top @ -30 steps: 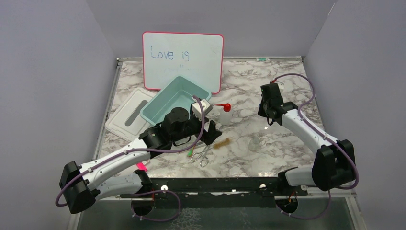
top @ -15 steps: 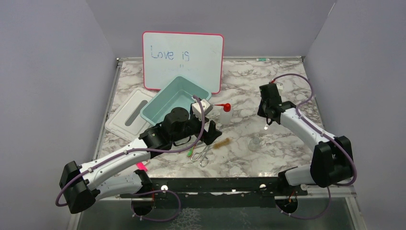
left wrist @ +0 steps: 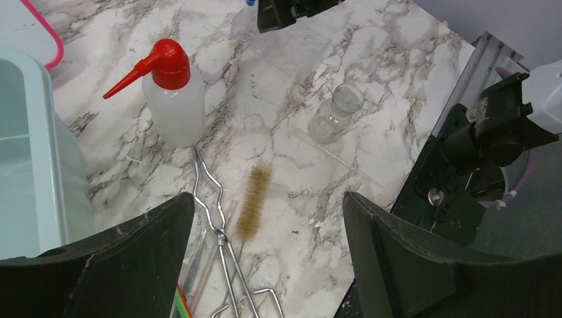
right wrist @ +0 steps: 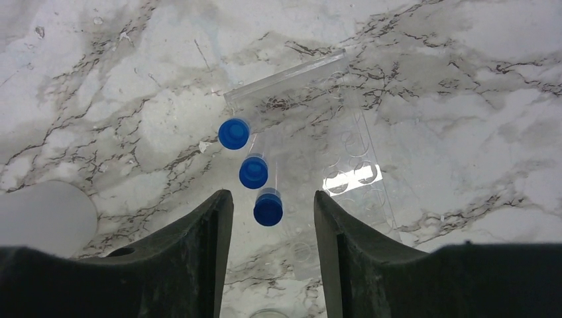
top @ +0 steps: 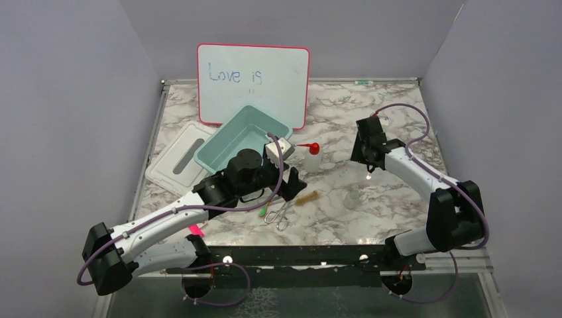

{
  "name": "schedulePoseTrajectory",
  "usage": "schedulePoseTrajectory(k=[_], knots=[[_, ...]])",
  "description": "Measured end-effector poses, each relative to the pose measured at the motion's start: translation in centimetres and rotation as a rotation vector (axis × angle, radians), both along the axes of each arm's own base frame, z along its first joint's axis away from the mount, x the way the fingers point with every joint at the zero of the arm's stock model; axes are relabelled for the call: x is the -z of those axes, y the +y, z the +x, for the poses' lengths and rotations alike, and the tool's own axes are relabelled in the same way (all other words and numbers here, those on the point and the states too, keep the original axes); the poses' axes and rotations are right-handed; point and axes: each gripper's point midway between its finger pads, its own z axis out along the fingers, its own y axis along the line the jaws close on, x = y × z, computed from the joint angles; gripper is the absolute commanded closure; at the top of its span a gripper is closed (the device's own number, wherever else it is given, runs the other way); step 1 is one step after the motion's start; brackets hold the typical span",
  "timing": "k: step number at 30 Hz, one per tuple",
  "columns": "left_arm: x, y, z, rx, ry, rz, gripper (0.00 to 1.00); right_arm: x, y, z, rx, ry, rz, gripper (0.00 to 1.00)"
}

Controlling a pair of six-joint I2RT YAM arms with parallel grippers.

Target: Organize the chemistry lab equipment

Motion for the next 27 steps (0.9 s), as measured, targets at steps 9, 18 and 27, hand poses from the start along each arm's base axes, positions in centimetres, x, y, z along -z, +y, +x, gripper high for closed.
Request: schedulePoseTrajectory(k=[9, 18, 27], knots=[[0.0, 0.0, 0.0, -0.006, 0.008, -0.005, 0.15, -4.2, 0.7, 0.2, -0.021, -0.082, 0.053, 0.43], [0.7, 0.7, 0.0, -0.060, 0.048, -0.025, 0.16, -8.4, 3.5, -1.7, -0.153, -0.144, 0.210, 0.44], [3.0, 1.5, -0.3, -0.114, 0.123, -0.028, 0.20, -5.0, 8.2, -6.8, -0.305, -0.007, 0.261, 0.45]])
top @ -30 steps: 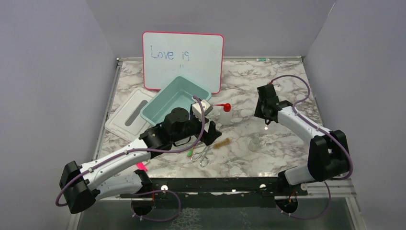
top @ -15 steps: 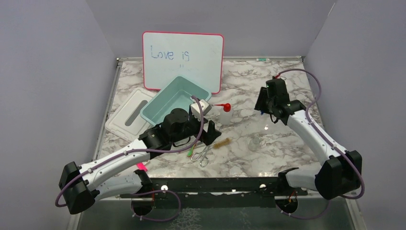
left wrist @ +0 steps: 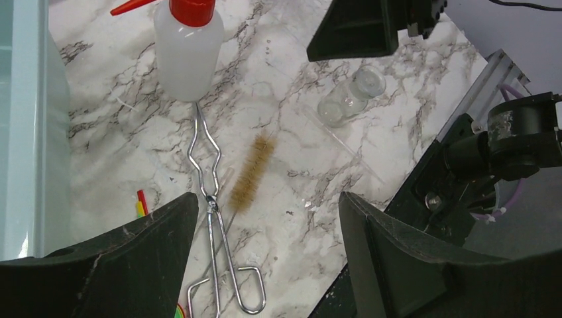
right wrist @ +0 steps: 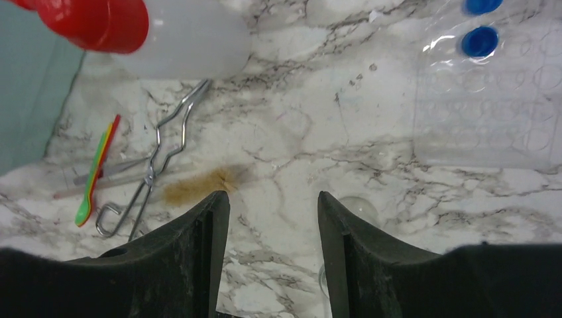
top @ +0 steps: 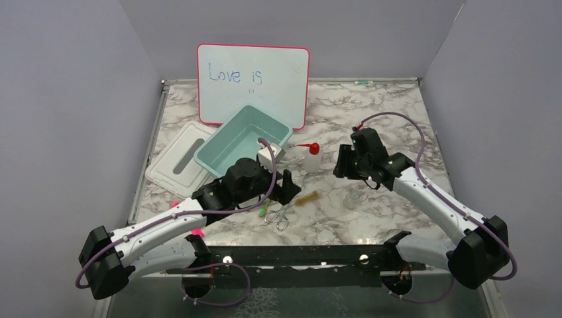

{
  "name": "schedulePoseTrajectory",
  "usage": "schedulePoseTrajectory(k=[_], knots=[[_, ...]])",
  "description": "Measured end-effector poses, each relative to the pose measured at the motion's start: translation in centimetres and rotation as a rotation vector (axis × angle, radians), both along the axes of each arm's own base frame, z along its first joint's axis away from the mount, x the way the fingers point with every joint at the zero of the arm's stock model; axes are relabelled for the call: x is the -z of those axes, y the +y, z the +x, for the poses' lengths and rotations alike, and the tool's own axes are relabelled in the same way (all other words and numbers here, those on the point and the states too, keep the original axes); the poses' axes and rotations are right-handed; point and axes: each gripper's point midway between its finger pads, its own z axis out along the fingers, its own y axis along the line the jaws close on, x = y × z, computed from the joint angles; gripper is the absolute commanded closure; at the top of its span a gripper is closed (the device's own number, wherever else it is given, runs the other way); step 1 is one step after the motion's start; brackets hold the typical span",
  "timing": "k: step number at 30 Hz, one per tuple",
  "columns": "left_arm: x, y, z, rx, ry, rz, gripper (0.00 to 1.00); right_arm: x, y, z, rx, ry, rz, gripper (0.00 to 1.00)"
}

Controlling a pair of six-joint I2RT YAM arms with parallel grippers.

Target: Organize the chemistry lab equipment

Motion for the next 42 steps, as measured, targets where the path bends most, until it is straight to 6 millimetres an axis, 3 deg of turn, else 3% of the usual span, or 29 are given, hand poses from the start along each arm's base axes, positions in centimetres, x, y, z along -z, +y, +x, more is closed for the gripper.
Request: schedulePoseTrajectory(k=[3, 7, 13, 16, 19, 24, 29, 33, 38, 42], knots=[[0.8, 0.4, 0.0, -0.026, 0.023, 0.004, 0.20, 0.9, 0.6, -1.6, -0.029, 0.039, -0.033, 0.44], [1.3, 0.7, 0.2, -0.060, 0.037, 0.006, 0.20, 1.3, 0.2, -2.3, -0.020, 0.052, -0.083, 0.45], [1.1, 1.4, 0.6, -0.106, 0.034, 0.004, 0.22, 2.2, 0.6, -3.3, -0.039, 0.076, -0.156, 0.59], [0.6, 2.3, 0.8, -0.144, 0.019, 0.005, 0.23, 3.2, 1.0, -3.5, -0.050, 0.099, -0.211, 0.60], [-0.2, 3.2, 1.1, -0.180, -0.003, -0.005, 0.22, 4.0, 0.9, -3.8, -0.039, 0.122, -0.269, 0.52], [-1.2, 4.3, 1.2, -0.222, -0.027, -0.014, 0.22, 3.4, -0.3, -3.8, 0.018, 0.123, -0.333, 0.20], [-1.2, 4.9, 1.4, -0.247, -0.030, -0.001, 0.20, 0.8, -1.1, -3.3, 0.077, 0.049, -0.318, 0.12], [-1.0, 5.5, 1.4, -0.265, -0.028, 0.020, 0.19, -0.3, -1.9, -3.9, 0.149, 0.020, -0.276, 0.12], [-2.2, 6.2, 1.4, -0.287, -0.058, 0.002, 0.18, 3.0, -3.0, -6.2, 0.221, 0.123, -0.280, 0.19], [-3.1, 6.5, 1.4, -0.293, -0.078, -0.010, 0.18, 5.7, -3.2, -8.0, 0.241, 0.206, -0.268, 0.33]])
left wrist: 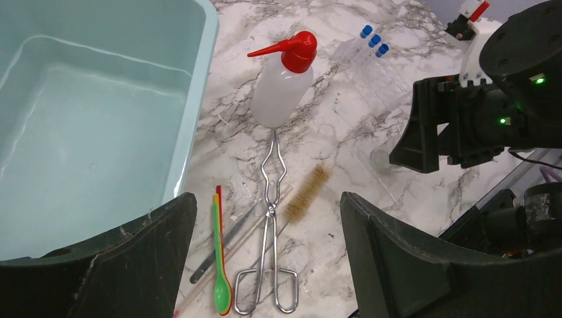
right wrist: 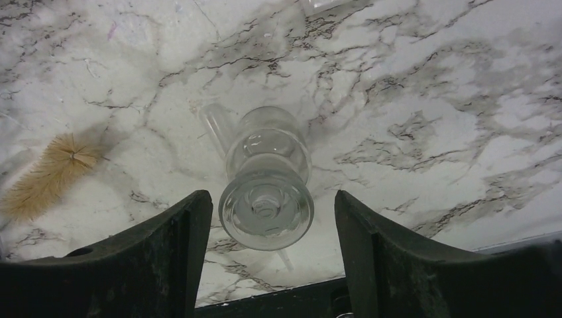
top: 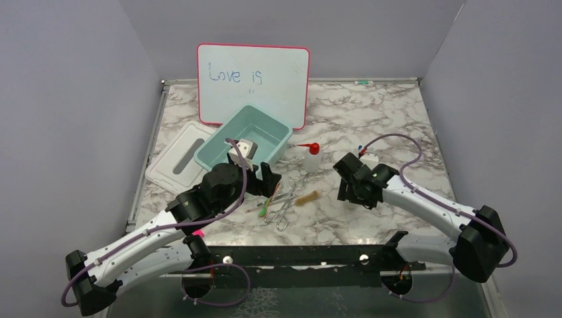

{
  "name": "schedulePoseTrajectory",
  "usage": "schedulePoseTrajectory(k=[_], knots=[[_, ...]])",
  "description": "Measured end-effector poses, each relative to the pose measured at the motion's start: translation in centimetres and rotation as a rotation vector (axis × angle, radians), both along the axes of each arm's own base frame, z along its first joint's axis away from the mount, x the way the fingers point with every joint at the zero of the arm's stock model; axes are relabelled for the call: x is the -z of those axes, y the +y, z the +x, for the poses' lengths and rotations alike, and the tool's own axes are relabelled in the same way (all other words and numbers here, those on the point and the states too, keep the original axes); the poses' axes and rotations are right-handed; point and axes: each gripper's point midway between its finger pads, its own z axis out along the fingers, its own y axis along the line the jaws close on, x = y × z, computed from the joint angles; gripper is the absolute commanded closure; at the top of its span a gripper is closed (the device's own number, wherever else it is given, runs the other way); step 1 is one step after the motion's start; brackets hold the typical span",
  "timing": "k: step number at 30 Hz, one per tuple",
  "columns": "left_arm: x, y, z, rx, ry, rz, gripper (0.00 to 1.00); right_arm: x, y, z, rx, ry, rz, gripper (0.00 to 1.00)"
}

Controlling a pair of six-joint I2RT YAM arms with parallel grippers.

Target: Organize the chemistry lab equipment

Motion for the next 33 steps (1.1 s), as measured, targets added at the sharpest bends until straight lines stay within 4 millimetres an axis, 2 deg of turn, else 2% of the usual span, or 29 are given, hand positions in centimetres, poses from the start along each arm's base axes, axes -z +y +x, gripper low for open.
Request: schedulePoseTrajectory(k=[4, 12, 18, 22, 24, 26, 30, 33], knots=[[-0.2, 0.2, -0.1, 0.001, -0.006, 0.004, 0.18, 0.8, 0.5, 0.2, 0.025, 0.007, 0.014, 0.43], [-0.3, 0.9, -0.2, -0.008, -0.015, 0.020, 0.18, 1.7, 0.3, 0.8, 0.053, 0.008, -0.025, 0.48], [-2.2, 1.1, 0.0, -0.022, -0.047, -0.005, 0.18, 1.7, 0.3, 1.5, 0.049, -0.021, -0.037, 0.70], [-4.1, 1.7, 0.2, -0.044, -0.073, -0.007, 0.18, 1.3, 0.5, 2.0, 0.025, -0.028, -0.044, 0.73], [-5.3, 2.1, 0.4, -0.063, -0.092, -0.008, 0.18, 0.2, 0.8, 2.4, 0.001, -0.038, -0.044, 0.73], [-6.8, 2.7, 0.6, -0.090, -0.119, -0.011, 0.18, -2.0, 1.6, 3.5, -0.030, -0.071, -0.028, 0.74], [-11.6, 4.8, 1.2, -0.175, -0.197, -0.032, 0.18, -8.2, 4.3, 6.4, -0.104, -0.193, 0.056, 0.75], [-15.9, 7.5, 1.6, -0.287, -0.276, -0.060, 0.18, -13.0, 6.3, 7.9, -0.173, -0.272, 0.128, 0.75]])
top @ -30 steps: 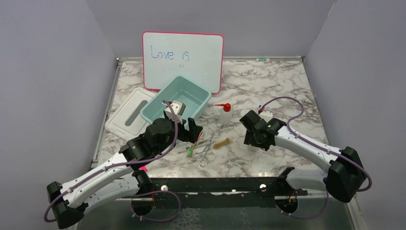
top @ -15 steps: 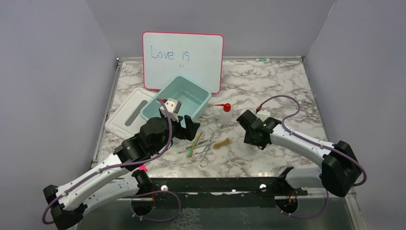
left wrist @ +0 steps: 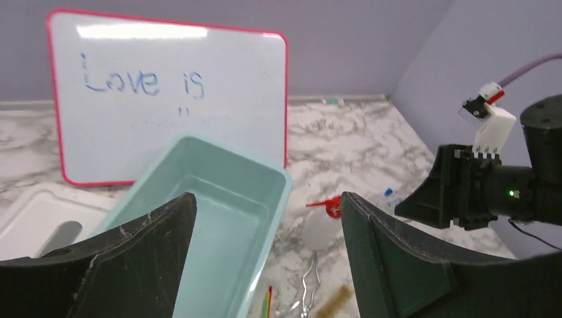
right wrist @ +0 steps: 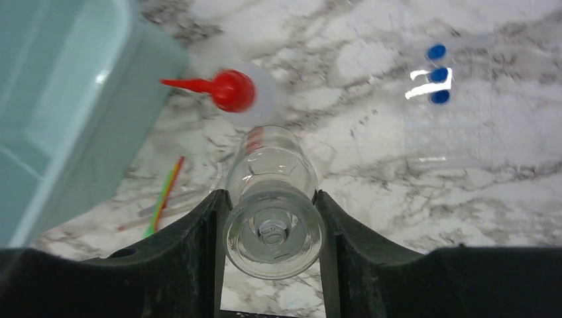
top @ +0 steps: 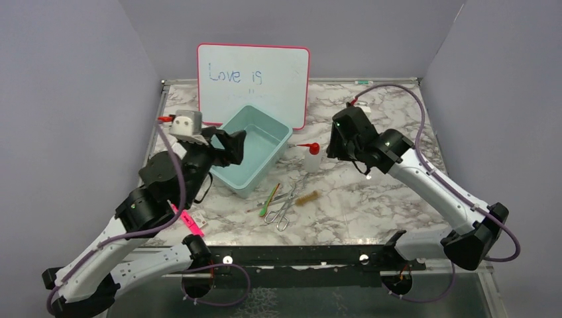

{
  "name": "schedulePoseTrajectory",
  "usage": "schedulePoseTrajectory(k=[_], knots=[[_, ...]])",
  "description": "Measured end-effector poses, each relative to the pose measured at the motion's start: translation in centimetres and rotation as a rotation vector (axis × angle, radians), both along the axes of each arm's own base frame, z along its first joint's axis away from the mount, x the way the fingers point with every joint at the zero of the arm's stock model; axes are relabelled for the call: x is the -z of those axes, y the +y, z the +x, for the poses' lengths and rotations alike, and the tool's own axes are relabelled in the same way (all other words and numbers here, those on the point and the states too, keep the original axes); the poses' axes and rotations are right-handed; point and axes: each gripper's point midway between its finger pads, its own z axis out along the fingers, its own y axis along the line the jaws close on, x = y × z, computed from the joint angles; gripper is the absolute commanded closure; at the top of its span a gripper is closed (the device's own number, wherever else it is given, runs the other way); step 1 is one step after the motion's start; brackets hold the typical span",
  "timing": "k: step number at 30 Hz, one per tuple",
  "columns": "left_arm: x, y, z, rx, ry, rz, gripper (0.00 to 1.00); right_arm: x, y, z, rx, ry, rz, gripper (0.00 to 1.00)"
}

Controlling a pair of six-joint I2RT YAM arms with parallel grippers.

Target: Organize the chemistry lab equipment

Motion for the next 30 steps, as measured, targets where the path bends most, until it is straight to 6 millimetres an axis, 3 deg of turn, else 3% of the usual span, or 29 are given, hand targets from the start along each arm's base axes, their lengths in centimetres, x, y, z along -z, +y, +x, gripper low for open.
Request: schedulePoseTrajectory(k=[4, 7, 12, 17, 20, 26, 30], knots=[[-4.7, 3.3, -0.6, -0.091, -0.085, -0.059, 0.18, -6.6, 3.8, 1.9, -0.120, -0.106, 0.070, 0.75], [-7.7, 5.9, -1.4, -0.152, -0.141, -0.101, 0.18, -7.5, 7.6, 2.8, -0.218, -0.113, 0.067, 0.75], [-9.1, 7.8, -1.8, -0.206, -0.168, -0.113, 0.18, -7.9, 15.9, 5.4, -0.379, -0.135, 0.057, 0.75], [-8.6, 8.0, -1.7, -0.215, -0.162, -0.077, 0.18, -4.4, 23.5, 8.7, -0.494, -0.128, 0.033, 0.75], [-8.2, 8.1, -1.8, -0.214, -0.154, -0.059, 0.18, -0.8, 26.3, 10.2, -0.536, -0.104, 0.001, 0.75], [-7.0, 8.5, -2.2, -0.212, -0.131, -0.039, 0.18, 6.4, 28.1, 11.7, -0.587, -0.035, -0.091, 0.75], [-5.2, 8.1, -2.0, -0.207, -0.096, -0.019, 0.18, 9.1, 28.4, 12.2, -0.612, -0.022, -0.129, 0.74]])
